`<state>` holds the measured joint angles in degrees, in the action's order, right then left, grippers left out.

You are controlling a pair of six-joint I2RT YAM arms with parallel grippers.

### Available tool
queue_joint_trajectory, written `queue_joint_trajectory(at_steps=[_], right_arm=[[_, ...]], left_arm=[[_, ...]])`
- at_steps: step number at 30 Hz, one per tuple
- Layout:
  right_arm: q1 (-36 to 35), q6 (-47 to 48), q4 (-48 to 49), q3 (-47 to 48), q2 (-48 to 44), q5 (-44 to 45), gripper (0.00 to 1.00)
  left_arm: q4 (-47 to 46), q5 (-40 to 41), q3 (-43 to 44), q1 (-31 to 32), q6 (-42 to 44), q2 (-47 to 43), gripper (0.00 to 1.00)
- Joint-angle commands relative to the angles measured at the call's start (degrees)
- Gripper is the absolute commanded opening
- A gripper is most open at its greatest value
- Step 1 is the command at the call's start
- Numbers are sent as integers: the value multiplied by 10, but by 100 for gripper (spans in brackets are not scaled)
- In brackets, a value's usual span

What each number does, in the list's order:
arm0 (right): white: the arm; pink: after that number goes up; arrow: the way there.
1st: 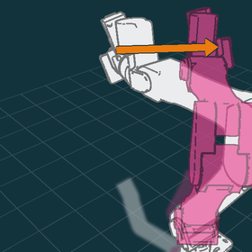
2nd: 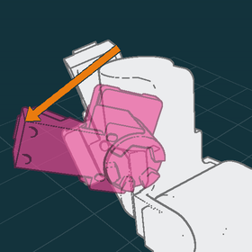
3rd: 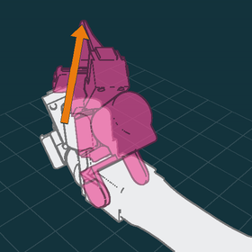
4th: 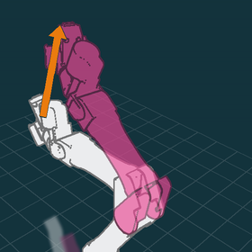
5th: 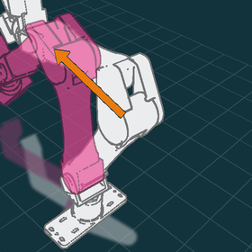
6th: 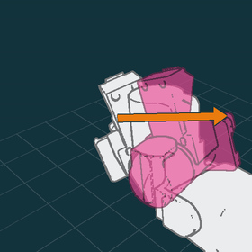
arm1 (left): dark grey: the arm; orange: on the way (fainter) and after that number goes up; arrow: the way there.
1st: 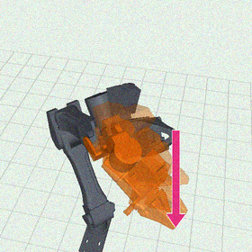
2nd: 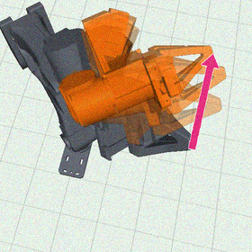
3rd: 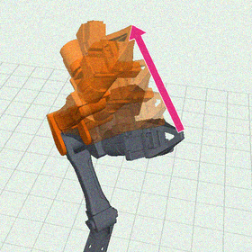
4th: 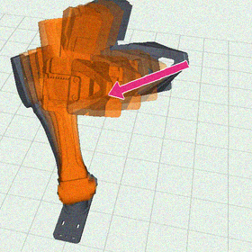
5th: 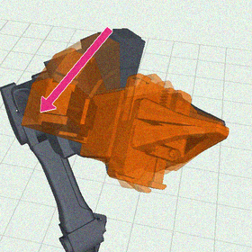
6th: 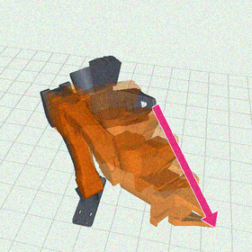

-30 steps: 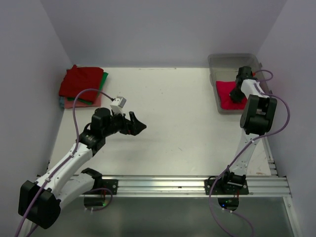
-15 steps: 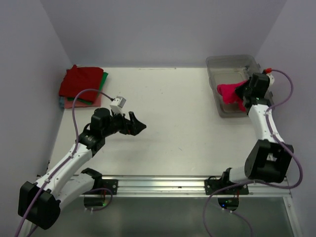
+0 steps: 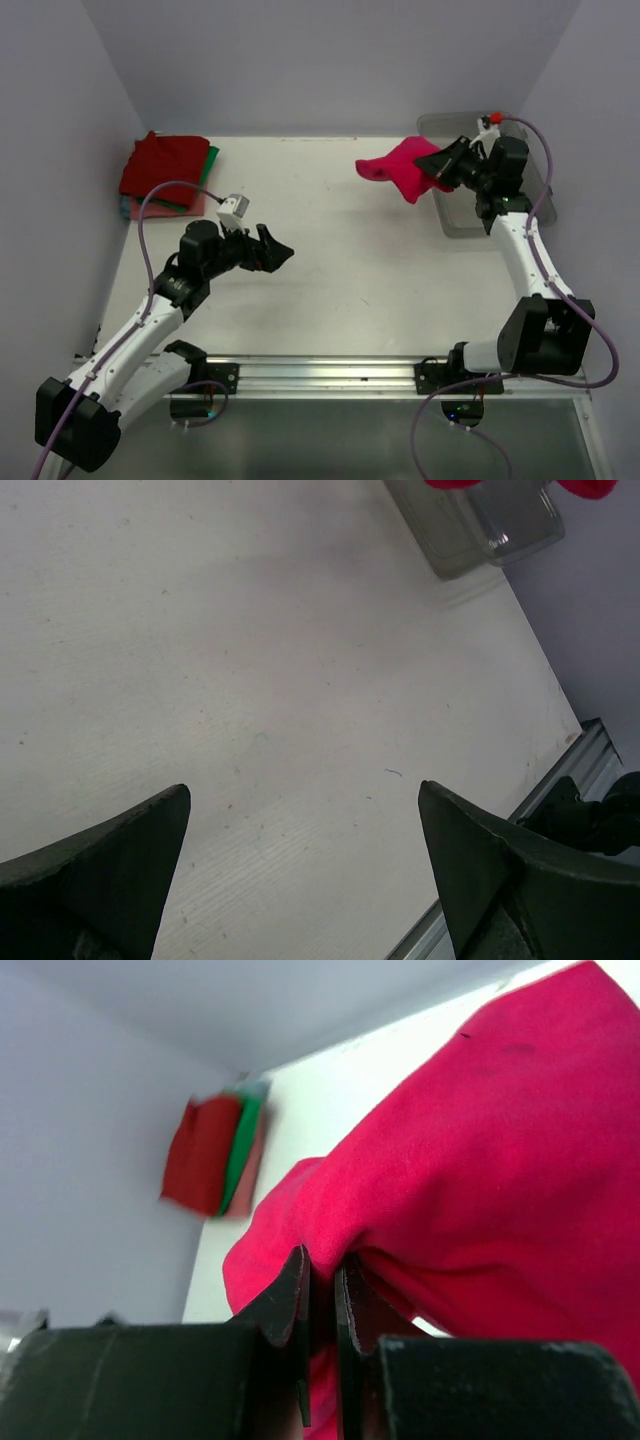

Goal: Fold and stack the t-shirts
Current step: Move the tshirt to the center of the board

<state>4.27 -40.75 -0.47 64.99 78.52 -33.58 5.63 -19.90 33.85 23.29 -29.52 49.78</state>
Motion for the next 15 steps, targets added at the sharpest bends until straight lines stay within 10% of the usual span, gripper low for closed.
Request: queue_joint_trajectory(at_steps=[1,15], right_arm=[[-65,9,26,7,-6,-154,0],[-202,51,-38,-53,46,-239,0]], left_arm=[[3,26,-4,3,-13,-20,100],[32,87,-1,3,-33,-51,100]])
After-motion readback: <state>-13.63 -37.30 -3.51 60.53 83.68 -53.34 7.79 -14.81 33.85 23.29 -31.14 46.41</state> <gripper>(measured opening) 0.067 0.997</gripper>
